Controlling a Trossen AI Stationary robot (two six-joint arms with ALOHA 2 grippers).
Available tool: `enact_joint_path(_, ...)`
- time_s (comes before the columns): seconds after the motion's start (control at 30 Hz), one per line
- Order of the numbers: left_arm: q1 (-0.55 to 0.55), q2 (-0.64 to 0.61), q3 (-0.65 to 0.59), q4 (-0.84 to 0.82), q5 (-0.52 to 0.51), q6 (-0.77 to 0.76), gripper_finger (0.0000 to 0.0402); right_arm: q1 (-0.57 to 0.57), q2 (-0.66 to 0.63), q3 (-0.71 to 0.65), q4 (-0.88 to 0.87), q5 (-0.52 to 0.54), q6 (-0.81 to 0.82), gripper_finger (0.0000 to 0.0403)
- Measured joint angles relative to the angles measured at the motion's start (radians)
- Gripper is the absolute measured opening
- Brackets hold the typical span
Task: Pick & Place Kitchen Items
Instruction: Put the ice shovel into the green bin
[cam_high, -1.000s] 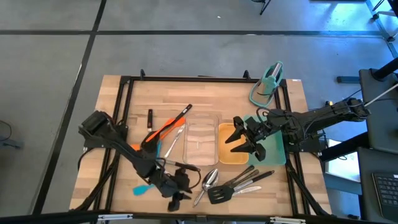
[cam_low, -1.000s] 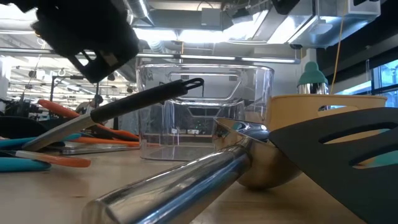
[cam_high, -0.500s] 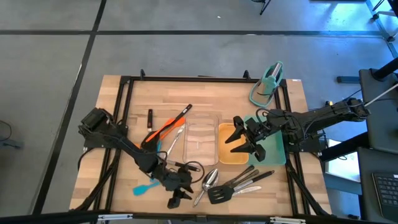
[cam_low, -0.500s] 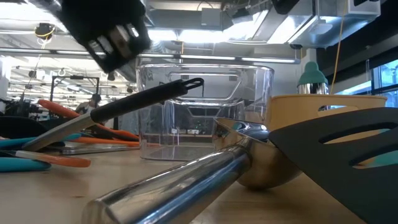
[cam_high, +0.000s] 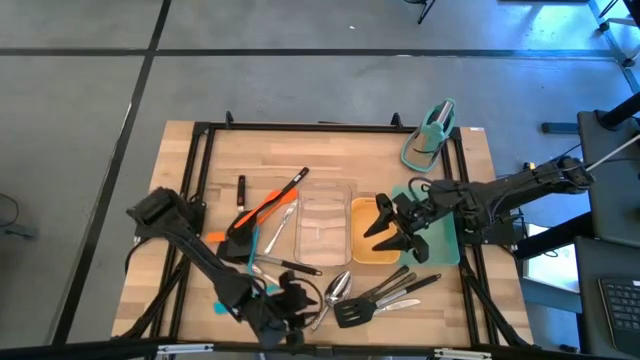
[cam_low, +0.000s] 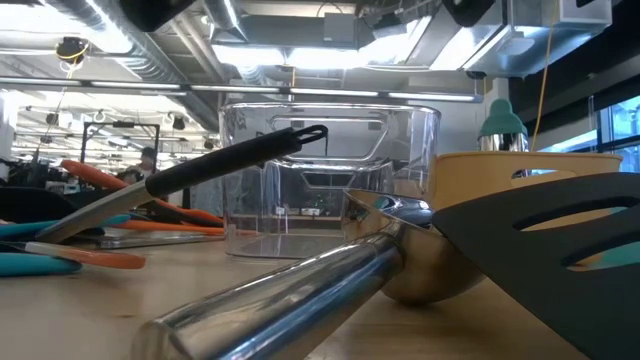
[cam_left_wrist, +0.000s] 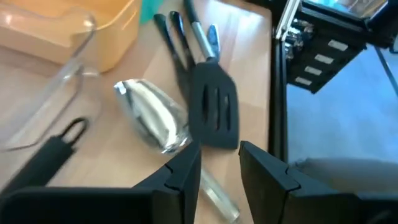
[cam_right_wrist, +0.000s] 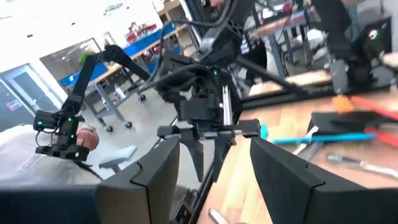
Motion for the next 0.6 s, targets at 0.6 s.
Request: enact_joint_path(0.6,0.075,0.370,0.505,-0.608,0.232,-0.290,0.0188,0.126,0.000,0.000,-0.096,0.123,0.033,0.0202)
